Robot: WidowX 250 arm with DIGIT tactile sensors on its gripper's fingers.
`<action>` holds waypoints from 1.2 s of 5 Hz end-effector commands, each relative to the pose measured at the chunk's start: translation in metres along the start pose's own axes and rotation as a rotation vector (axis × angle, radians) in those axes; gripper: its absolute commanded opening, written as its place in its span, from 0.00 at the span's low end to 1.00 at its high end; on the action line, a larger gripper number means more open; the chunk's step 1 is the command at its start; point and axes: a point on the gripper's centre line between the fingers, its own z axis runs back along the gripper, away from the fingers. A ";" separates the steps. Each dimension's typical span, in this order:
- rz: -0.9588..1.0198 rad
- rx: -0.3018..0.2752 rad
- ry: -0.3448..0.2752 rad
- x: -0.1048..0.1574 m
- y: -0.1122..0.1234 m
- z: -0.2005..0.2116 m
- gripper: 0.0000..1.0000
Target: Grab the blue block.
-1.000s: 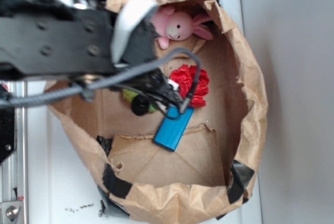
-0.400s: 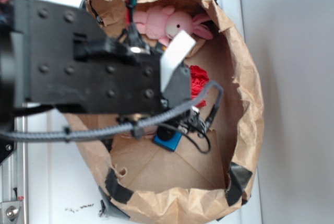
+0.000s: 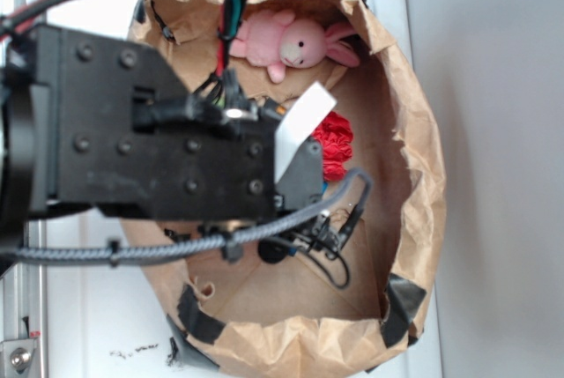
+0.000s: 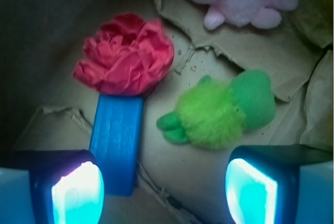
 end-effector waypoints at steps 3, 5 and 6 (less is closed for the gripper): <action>0.032 -0.071 -0.045 0.007 -0.032 -0.002 1.00; -0.039 -0.106 -0.050 0.001 -0.025 -0.024 1.00; -0.034 -0.106 -0.025 0.000 -0.028 -0.032 1.00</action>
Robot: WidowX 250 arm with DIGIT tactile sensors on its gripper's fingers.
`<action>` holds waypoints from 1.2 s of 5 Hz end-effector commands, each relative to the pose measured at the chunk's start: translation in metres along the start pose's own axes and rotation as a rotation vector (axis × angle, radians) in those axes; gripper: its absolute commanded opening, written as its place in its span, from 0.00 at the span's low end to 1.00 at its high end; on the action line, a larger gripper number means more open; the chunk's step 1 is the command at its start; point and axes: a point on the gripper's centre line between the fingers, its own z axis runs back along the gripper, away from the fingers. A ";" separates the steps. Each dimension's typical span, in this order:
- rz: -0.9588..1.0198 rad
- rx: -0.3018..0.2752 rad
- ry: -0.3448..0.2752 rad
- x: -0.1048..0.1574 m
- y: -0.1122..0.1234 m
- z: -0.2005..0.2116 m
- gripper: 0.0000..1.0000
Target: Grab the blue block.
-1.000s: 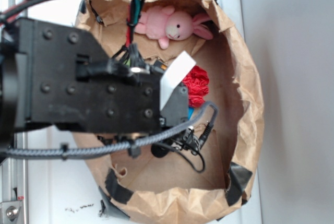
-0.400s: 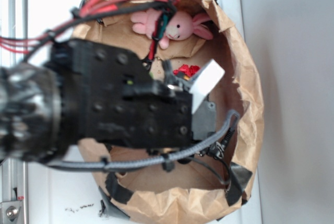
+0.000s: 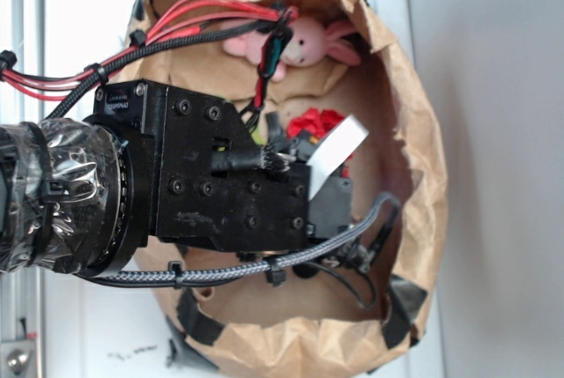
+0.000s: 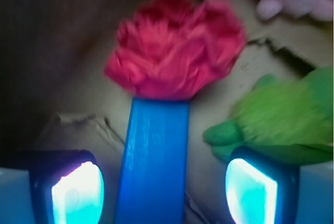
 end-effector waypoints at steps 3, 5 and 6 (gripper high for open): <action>-0.073 0.030 0.004 -0.019 0.012 -0.008 0.00; -0.260 -0.023 -0.050 -0.014 0.023 -0.005 0.00; -0.499 -0.096 -0.021 0.012 0.028 0.029 0.00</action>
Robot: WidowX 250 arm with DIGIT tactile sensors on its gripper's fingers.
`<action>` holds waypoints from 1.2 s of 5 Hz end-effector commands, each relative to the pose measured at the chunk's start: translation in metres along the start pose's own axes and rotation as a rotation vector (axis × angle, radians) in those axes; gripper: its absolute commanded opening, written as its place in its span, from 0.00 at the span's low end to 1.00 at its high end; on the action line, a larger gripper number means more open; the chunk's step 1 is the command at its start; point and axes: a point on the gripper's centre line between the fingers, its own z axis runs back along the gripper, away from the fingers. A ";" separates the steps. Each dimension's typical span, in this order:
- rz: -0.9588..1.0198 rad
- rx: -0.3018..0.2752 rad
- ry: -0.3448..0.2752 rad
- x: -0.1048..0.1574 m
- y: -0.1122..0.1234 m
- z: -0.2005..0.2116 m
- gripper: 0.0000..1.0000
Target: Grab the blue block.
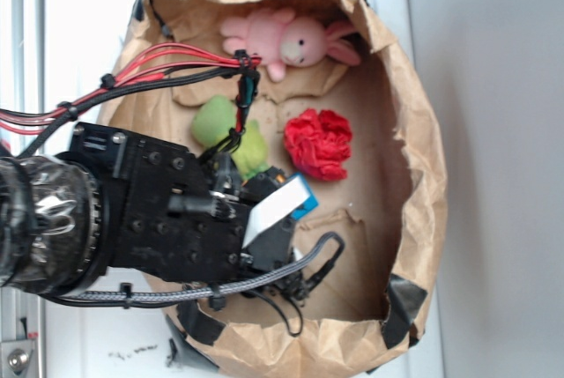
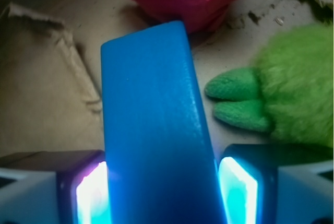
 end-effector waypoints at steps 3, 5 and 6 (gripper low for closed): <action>-0.410 -0.122 -0.145 0.095 0.032 0.107 0.00; -0.477 -0.091 -0.109 0.093 0.023 0.138 0.00; -0.499 -0.061 -0.112 0.095 0.018 0.153 0.00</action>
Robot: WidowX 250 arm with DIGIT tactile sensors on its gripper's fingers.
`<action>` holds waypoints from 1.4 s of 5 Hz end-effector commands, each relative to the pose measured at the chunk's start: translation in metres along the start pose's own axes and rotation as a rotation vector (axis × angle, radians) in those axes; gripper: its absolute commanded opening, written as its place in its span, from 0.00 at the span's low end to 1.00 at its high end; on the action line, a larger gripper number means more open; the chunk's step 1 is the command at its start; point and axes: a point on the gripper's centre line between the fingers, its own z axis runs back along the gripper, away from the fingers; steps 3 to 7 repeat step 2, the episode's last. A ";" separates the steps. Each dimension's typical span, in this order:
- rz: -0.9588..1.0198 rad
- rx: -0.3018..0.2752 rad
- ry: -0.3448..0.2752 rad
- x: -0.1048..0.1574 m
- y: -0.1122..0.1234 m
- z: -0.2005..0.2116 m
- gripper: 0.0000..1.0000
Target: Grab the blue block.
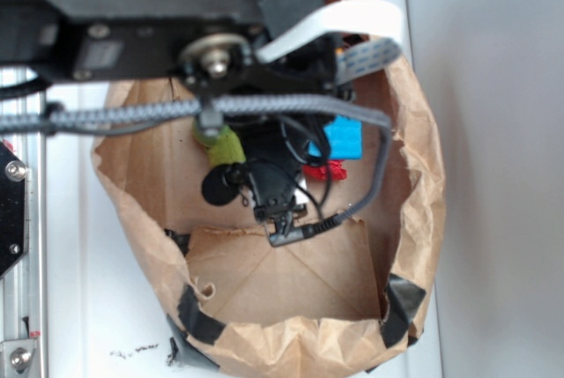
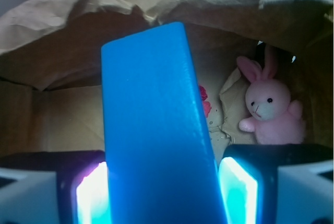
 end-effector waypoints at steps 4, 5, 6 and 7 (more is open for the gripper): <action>-0.042 0.028 -0.110 0.022 -0.006 0.048 0.00; -0.042 0.028 -0.110 0.022 -0.006 0.048 0.00; -0.042 0.028 -0.110 0.022 -0.006 0.048 0.00; -0.042 0.028 -0.110 0.022 -0.006 0.048 0.00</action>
